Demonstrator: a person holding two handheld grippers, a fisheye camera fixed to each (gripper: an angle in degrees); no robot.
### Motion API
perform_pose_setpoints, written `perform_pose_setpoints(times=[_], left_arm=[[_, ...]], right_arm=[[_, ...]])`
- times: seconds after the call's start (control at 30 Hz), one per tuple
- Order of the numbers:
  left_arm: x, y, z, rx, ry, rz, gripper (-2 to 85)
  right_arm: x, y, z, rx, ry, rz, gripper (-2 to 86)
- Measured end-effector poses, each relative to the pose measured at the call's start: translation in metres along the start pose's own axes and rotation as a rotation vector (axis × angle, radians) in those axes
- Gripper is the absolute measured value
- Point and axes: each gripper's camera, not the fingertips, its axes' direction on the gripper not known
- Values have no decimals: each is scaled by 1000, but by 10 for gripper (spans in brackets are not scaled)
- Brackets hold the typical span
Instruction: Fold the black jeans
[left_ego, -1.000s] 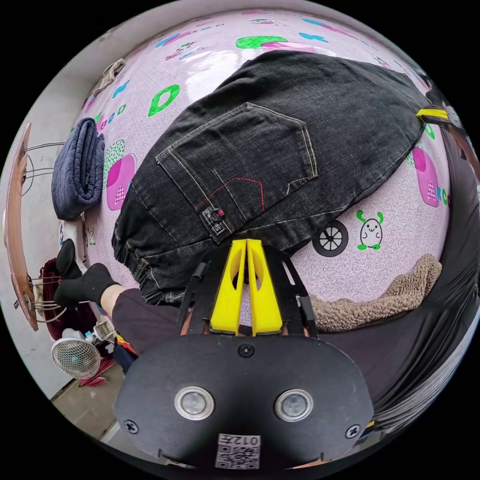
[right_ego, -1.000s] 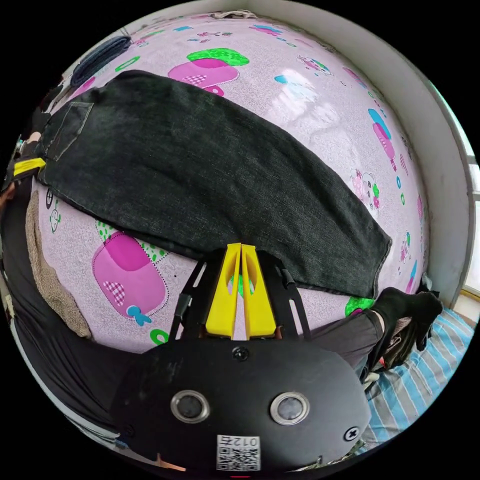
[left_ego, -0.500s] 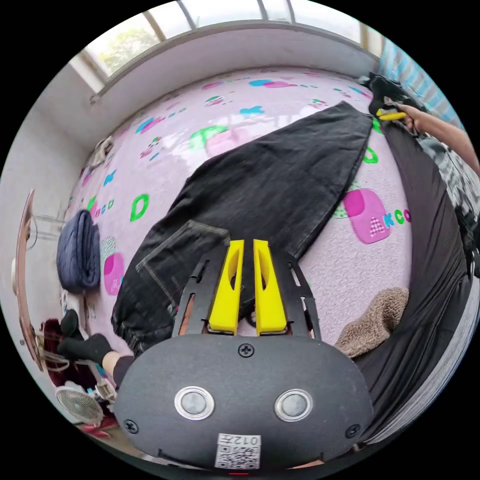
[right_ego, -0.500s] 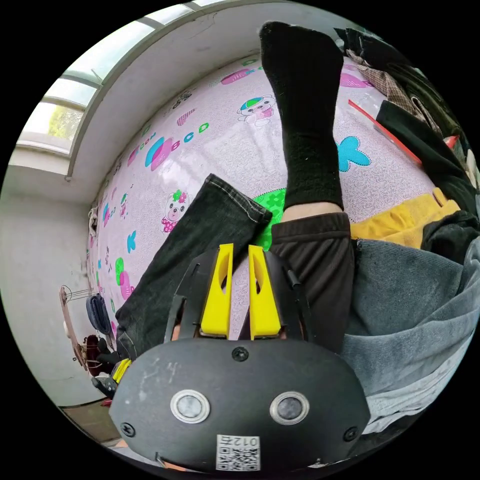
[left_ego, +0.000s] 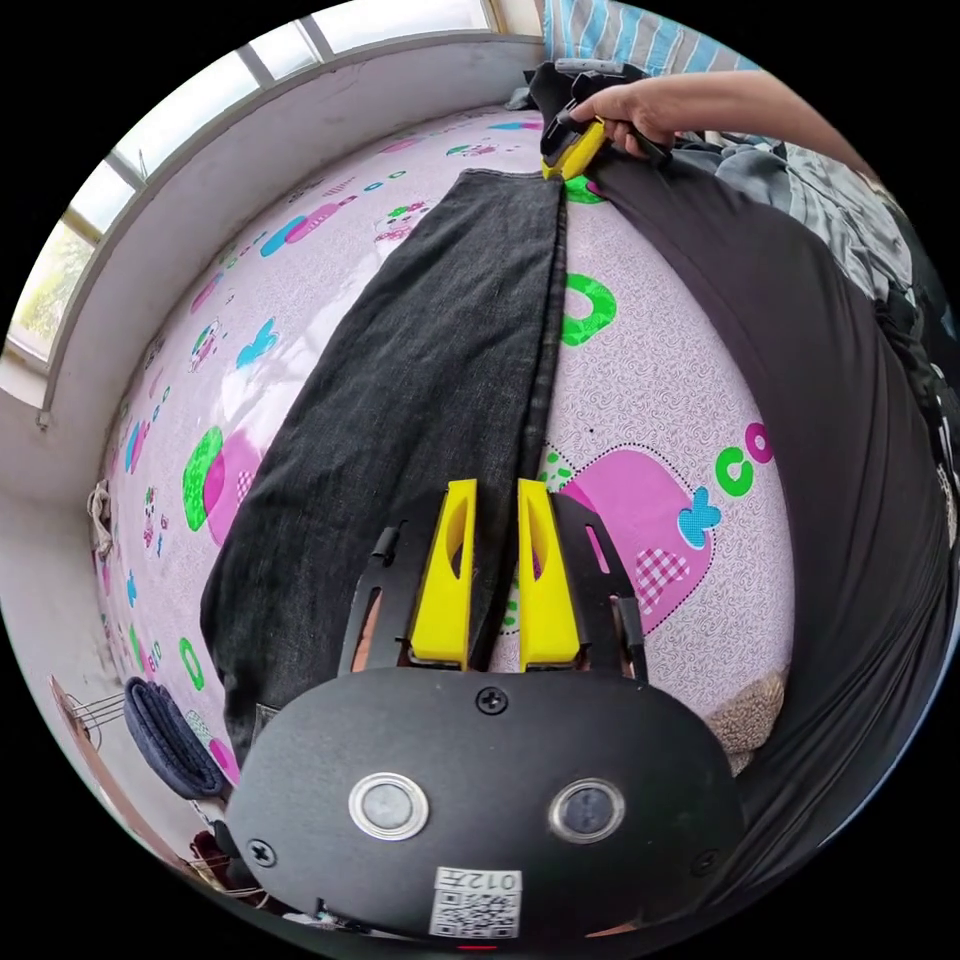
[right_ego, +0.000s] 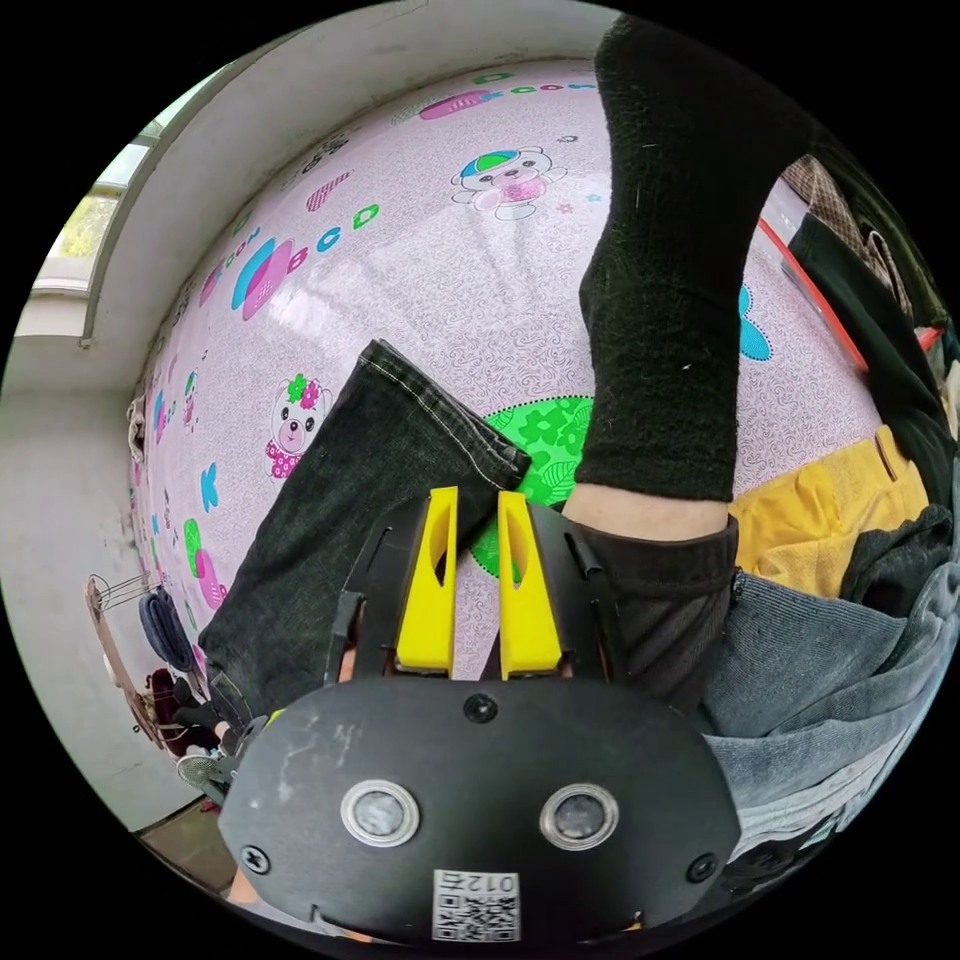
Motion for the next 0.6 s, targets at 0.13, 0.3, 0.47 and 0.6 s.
perform_pose_setpoints(times=[0.13,0.3,0.47,0.6], left_arm=[[-2,3,-1,-8,-5,20,9],[-17,14,-12,17,25,-3,1],[-28,24,-52,84,-11,-6,0],[-29,23,-41,39,-2,41,0]], right_arm=[[6,5,-19,35,-51,3,3],[8,11,-42,66,-116,-7,-5],[-10,17,-74,111,-30,-118,-7],[-14,17,-72,69,28,-114,-7]])
